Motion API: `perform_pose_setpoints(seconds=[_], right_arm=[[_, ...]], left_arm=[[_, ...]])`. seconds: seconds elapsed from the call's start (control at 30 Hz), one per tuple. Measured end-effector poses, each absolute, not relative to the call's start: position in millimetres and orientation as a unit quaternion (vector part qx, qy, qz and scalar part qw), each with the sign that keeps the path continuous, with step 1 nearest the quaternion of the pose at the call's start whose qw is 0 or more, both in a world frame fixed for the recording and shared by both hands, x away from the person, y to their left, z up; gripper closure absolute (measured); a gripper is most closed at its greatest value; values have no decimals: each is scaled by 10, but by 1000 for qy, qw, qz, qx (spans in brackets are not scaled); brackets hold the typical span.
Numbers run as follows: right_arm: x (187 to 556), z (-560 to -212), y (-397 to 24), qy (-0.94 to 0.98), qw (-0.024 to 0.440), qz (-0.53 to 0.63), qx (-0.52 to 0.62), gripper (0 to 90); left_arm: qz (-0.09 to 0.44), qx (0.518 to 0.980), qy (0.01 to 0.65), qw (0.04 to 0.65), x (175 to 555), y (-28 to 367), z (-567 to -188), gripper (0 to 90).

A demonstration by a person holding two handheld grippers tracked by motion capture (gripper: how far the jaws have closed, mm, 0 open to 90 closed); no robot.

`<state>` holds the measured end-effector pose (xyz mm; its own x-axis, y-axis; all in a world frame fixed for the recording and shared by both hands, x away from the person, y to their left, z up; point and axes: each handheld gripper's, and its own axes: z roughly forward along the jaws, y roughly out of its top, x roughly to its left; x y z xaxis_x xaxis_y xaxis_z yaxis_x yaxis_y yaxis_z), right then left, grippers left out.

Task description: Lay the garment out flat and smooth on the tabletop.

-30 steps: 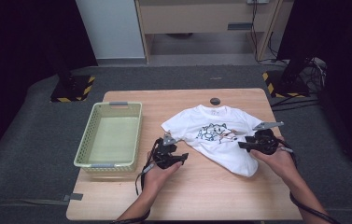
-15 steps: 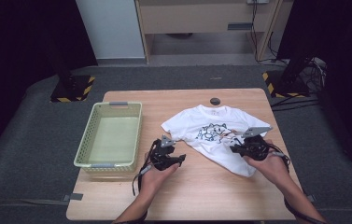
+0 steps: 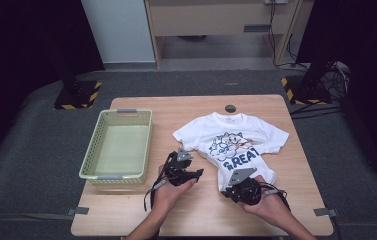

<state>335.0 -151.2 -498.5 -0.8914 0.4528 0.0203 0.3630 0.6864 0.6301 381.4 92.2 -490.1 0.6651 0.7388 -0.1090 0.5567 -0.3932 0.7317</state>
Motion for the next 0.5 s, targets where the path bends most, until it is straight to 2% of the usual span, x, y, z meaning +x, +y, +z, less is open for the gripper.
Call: perform_pose_setpoints(seconds=[0.2, 0.37, 0.5], right_arm=[[3281, -4891, -1604, 910, 74, 335, 231, 615], [3238, -4743, -1821, 899, 88, 348, 251, 561], [3321, -4649, -2103, 883, 109, 353, 288, 562]], left_arm=[[113, 830, 387, 385, 3784, 884, -4900, 394], [108, 834, 378, 386, 3734, 797, -4889, 385], [103, 843, 365, 382, 3674, 704, -4893, 376]])
